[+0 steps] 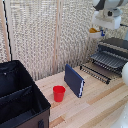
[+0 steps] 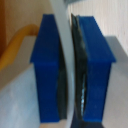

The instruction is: Gently stretch your hand towards the oven tray's handle, obtaining a firm grip, and draw it cautiously out of the oven. Transition your grip to the hot dog bowl, gingerly seizing the edge, and elevate it from the surface. Hover the bowl over the tray, delicately lower it, and temper your grip, establishing the bowl's equilibrium.

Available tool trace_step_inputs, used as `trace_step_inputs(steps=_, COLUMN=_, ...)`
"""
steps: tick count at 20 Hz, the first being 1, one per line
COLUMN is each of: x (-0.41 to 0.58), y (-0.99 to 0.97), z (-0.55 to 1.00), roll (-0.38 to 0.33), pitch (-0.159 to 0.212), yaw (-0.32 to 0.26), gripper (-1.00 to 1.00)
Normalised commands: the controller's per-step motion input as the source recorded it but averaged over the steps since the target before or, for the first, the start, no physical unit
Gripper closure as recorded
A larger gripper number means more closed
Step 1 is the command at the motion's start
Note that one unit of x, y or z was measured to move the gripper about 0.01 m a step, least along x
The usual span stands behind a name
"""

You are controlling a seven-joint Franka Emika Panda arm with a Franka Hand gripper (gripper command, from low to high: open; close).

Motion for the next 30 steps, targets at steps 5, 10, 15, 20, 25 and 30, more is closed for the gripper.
trace_step_inputs(steps=5, x=-0.413, y=-0.69, z=-0.49, roll=0.000, pitch=0.000, yaw=-0.059, gripper=1.00)
trace_step_inputs(steps=10, x=-0.367, y=-0.29, z=-0.53, roll=0.001, pitch=0.005, yaw=-0.013, gripper=1.00)
trace_step_inputs(steps=15, x=-0.295, y=-0.02, z=-0.51, roll=0.036, pitch=0.004, yaw=0.025, gripper=1.00)
trace_step_inputs(steps=20, x=-0.062, y=-0.13, z=-0.30, roll=0.042, pitch=-0.016, yaw=0.005, gripper=1.00)
trace_step_inputs(steps=25, x=0.205, y=-0.43, z=0.00, roll=0.052, pitch=-0.101, yaw=0.000, gripper=1.00)
trace_step_inputs(steps=30, x=0.248, y=-0.26, z=0.00, roll=0.031, pitch=-0.111, yaw=0.006, gripper=1.00)
